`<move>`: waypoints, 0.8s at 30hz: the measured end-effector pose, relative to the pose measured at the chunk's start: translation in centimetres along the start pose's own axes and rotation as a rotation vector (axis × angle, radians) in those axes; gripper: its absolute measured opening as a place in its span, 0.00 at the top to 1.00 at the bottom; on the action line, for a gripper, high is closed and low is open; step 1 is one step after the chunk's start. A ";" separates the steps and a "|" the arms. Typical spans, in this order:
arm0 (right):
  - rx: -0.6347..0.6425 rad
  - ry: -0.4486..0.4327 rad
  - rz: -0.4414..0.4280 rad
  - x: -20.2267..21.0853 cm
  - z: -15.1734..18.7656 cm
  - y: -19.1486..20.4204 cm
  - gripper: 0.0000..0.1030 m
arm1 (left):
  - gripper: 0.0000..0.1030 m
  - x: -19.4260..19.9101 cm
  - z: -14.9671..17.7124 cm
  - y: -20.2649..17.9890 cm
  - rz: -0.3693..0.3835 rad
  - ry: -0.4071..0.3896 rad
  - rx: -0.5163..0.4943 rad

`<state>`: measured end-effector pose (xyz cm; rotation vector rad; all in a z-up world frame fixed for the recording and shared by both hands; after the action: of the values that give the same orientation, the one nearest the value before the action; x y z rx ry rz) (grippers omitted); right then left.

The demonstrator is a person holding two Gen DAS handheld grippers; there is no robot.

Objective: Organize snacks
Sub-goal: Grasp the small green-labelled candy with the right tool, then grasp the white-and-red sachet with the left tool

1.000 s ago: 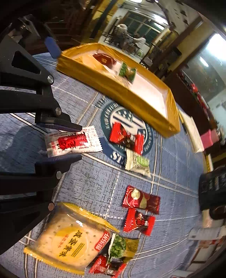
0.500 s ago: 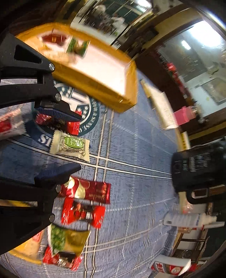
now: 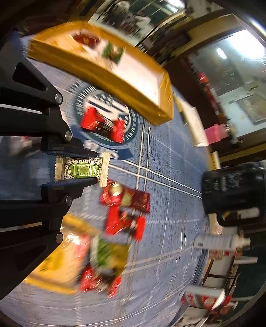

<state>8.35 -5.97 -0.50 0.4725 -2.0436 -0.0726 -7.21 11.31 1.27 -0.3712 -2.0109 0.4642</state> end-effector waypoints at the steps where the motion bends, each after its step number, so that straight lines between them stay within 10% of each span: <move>1: -0.011 -0.024 -0.025 1.2 0.9 -0.5 0.82 | 0.36 -0.3 -0.2 -0.5 -0.005 0.006 -0.010; 10: -0.085 -0.144 -0.063 4.4 3.7 -4.6 0.82 | 0.36 -6.5 -3.2 -3.7 -0.159 0.121 -0.122; 24: -0.113 -0.186 -0.124 4.8 3.9 -5.1 0.82 | 0.37 -10.8 -5.0 -3.6 -0.406 0.079 -0.277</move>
<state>4.52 -12.93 0.30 0.5378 -2.1756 -0.3159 1.94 4.17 -3.24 -0.1378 -2.0096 -0.0815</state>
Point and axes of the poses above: each gripper's, at about its wrist camera, not at the fingertips, and x roughly against the way its jaws point, y to its left, z to its underside, the point moved 6 cm from there along -x, roughly the way its jaws point, and after that the axes turned 8 degrees about y, right-handed, at the moved point
